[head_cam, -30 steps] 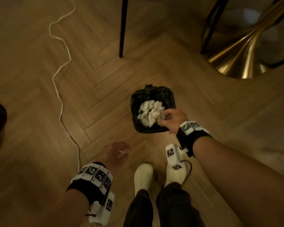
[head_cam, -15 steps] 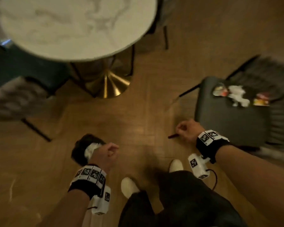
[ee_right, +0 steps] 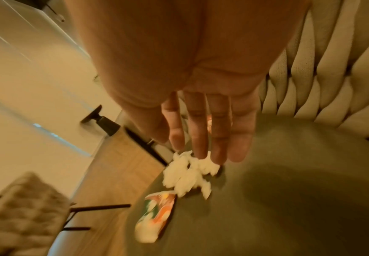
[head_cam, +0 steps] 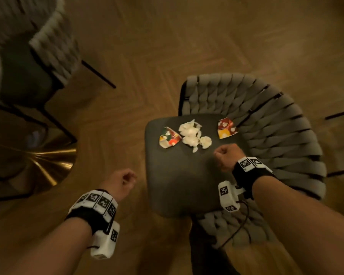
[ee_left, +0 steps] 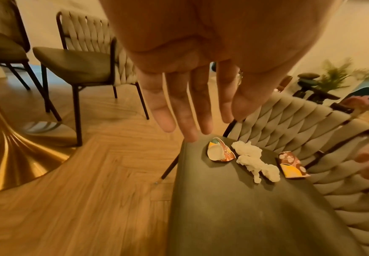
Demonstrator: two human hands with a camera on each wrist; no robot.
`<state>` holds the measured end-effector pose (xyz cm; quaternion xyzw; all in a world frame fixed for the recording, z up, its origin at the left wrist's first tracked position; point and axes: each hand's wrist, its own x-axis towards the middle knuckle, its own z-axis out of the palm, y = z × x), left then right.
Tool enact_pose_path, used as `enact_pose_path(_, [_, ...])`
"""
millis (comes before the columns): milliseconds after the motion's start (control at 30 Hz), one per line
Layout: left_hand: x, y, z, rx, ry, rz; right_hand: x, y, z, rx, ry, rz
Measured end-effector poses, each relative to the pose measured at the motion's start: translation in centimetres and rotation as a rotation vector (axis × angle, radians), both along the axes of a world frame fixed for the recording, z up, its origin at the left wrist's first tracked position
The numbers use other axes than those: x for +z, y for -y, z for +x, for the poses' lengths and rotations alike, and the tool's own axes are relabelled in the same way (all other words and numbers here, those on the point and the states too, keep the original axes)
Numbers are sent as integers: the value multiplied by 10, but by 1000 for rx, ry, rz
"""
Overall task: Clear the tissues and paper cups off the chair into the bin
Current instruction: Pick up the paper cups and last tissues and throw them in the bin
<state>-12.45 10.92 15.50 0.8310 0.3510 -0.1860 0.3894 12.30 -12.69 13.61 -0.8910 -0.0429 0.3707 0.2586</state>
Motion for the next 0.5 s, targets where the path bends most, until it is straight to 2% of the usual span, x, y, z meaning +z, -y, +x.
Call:
enact_pose_path(100, [-50,-7,94,56,-33,66,-43,14,84,-8,72,-100])
enact_pose_path(233, [-120,-27,183,236,-64,229,-103,12,168,-16,170,-193])
enact_pose_path(367, [-180,-22,229,255,-149,222,-157,-2,208,101,248,-236])
enact_pose_path(500, [-198,-7,241,273,-224,144,-182,-9,218,195,255,-252])
